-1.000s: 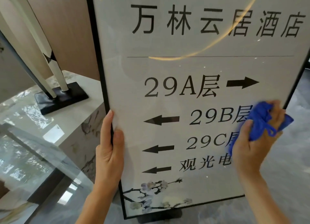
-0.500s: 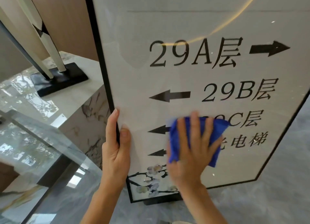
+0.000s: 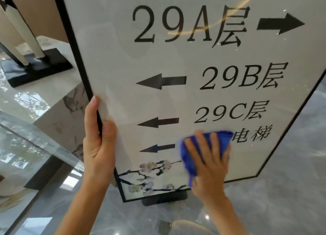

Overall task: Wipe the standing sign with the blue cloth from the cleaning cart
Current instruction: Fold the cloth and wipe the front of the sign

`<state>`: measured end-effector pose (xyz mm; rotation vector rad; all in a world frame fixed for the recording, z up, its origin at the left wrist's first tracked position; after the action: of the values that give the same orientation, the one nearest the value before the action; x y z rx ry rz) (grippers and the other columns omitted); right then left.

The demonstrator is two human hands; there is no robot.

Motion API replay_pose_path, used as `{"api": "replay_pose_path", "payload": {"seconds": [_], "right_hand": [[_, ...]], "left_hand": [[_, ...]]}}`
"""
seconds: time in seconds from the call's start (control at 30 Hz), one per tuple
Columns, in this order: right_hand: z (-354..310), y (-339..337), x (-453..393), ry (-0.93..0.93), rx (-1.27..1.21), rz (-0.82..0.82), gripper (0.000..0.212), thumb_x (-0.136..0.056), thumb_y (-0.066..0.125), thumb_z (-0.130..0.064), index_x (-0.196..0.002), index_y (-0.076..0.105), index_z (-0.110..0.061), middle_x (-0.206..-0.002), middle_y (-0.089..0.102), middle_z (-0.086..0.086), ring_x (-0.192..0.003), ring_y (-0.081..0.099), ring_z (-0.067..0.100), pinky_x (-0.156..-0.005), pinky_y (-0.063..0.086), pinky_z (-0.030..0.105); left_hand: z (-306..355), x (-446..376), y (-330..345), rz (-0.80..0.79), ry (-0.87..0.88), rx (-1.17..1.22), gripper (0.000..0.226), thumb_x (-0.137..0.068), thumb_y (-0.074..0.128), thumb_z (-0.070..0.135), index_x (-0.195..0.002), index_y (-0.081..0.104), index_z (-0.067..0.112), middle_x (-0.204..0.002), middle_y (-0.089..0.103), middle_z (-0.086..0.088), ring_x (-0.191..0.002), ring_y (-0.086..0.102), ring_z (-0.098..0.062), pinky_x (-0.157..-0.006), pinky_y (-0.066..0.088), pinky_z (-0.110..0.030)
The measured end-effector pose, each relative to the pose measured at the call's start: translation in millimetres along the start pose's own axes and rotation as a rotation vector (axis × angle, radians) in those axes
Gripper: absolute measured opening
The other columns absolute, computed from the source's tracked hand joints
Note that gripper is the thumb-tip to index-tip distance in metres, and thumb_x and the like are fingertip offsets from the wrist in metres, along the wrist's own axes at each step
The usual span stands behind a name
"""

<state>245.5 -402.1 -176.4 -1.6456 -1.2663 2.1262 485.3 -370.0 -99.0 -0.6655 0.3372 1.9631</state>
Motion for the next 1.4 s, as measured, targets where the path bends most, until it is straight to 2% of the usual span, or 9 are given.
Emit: {"api": "replay_pose_path", "payload": {"seconds": [0.17,0.3,0.43,0.7,0.9,0.97,1.07,1.23,1.4], "right_hand": [[89.5,-12.3,19.8,0.361,-0.054,-0.026,0.048,-0.104,0.033,-0.042,-0.147,0.031,-0.021,-0.159,0.026,0.009,-0.151,0.017,0.034,-0.118,0.016,0.067],[122.5,-18.7,34.3,0.583,-0.197,0.056,0.059,-0.094,0.044,-0.026,-0.149,0.024,-0.028,-0.156,0.028,0.008,-0.143,0.030,0.048,-0.112,0.021,0.071],[102.2,-10.3,38.2,0.647,-0.319,0.150,0.069,-0.100,0.040,-0.029,-0.157,0.004,-0.045,-0.165,0.017,0.007,-0.153,0.015,0.042,-0.119,0.012,0.069],[4.4,19.5,43.1,0.569,-0.212,0.045,0.063,-0.107,0.024,-0.046,-0.160,-0.007,-0.033,-0.170,-0.013,-0.010,-0.157,-0.011,0.024,-0.122,0.001,0.066],[-112.1,34.2,46.0,0.143,-0.114,-0.140,0.091,-0.086,0.044,-0.061,-0.161,0.000,-0.032,-0.171,-0.009,-0.001,-0.157,-0.010,0.031,-0.122,-0.015,0.060],[-122.7,34.6,37.1,0.052,-0.094,-0.123,0.081,-0.094,0.042,-0.057,-0.161,0.002,-0.033,-0.171,-0.007,-0.003,-0.158,-0.007,0.028,-0.121,-0.014,0.062],[-111.8,30.4,29.0,0.033,-0.103,-0.087,0.073,-0.100,0.038,-0.055,-0.160,0.002,-0.034,-0.171,-0.007,-0.007,-0.158,-0.005,0.022,-0.122,-0.010,0.061],[-66.6,16.5,11.6,0.073,-0.075,-0.051,0.107,-0.078,0.062,-0.053,-0.161,-0.002,-0.032,-0.170,-0.012,-0.007,-0.157,-0.009,0.021,-0.123,-0.012,0.059],[31.3,-12.0,-21.8,0.354,-0.030,0.041,0.061,-0.104,0.037,-0.044,-0.159,0.017,-0.024,-0.169,0.008,0.003,-0.157,0.002,0.027,-0.121,0.009,0.068]], "left_hand": [[-4.5,2.3,-1.1,0.053,0.029,-0.041,0.043,-0.108,0.035,0.036,-0.147,0.027,0.052,-0.146,0.035,0.040,-0.128,0.040,0.014,-0.106,0.038,-0.012],[-9.3,7.9,-1.4,0.093,0.038,-0.066,0.043,-0.109,0.033,0.035,-0.147,0.027,0.053,-0.151,0.028,0.040,-0.139,0.031,0.010,-0.112,0.029,-0.011],[-15.4,19.5,-2.1,0.113,0.004,-0.094,0.045,-0.108,0.033,0.039,-0.147,0.020,0.057,-0.154,0.022,0.041,-0.145,0.023,0.008,-0.115,0.023,-0.011],[-18.5,27.8,-0.9,0.136,-0.030,-0.098,0.050,-0.108,0.033,0.041,-0.152,0.013,0.056,-0.153,0.021,0.043,-0.147,0.021,0.004,-0.117,0.022,-0.013],[-22.2,27.9,-4.2,0.146,-0.009,-0.086,0.045,-0.108,0.034,0.040,-0.146,0.020,0.060,-0.154,0.022,0.041,-0.148,0.022,0.003,-0.116,0.023,-0.012],[-23.8,27.0,-4.3,0.137,-0.021,-0.061,0.045,-0.108,0.035,0.040,-0.146,0.021,0.060,-0.155,0.023,0.038,-0.149,0.024,-0.003,-0.116,0.027,-0.016],[-23.6,30.1,-3.4,0.125,-0.037,-0.040,0.045,-0.108,0.035,0.040,-0.147,0.022,0.059,-0.156,0.022,0.037,-0.149,0.024,-0.005,-0.116,0.029,-0.019],[-14.1,28.5,0.8,0.099,-0.052,-0.060,0.045,-0.106,0.035,0.044,-0.144,0.020,0.065,-0.151,0.023,0.046,-0.141,0.028,0.012,-0.109,0.030,-0.007],[-8.1,31.3,1.5,0.093,-0.146,-0.108,0.045,-0.103,0.036,0.055,-0.139,0.017,0.073,-0.142,0.028,0.054,-0.128,0.034,0.025,-0.100,0.032,0.002]]}}
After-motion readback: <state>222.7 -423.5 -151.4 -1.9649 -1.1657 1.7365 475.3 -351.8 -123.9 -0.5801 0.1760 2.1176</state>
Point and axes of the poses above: each hand's wrist, its own x-axis away from the middle knuckle, its own y-axis out of the palm, z = x × y, the point moved 3 cm from there along -x, towards the middle knuckle
